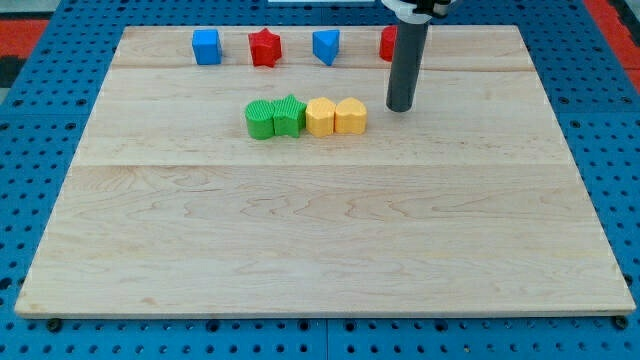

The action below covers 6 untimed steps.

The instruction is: Separate the group of yellow blocks and green blocks

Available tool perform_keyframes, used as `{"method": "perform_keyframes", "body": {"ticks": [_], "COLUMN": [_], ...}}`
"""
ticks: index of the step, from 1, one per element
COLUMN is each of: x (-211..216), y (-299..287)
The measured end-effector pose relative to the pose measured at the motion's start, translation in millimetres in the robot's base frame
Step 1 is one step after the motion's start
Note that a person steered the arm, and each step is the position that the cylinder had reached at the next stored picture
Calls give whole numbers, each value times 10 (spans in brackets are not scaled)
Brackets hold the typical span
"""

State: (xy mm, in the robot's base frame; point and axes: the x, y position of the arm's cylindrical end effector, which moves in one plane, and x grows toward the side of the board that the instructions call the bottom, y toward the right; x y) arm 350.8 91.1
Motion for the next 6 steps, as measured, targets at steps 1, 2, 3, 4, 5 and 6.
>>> {"method": "perform_keyframes", "body": {"ticks": [1, 2, 3, 4, 5, 6], "x": [48, 69, 69, 115, 136, 201], "y": [-148, -183, -181, -181, -186, -706]}}
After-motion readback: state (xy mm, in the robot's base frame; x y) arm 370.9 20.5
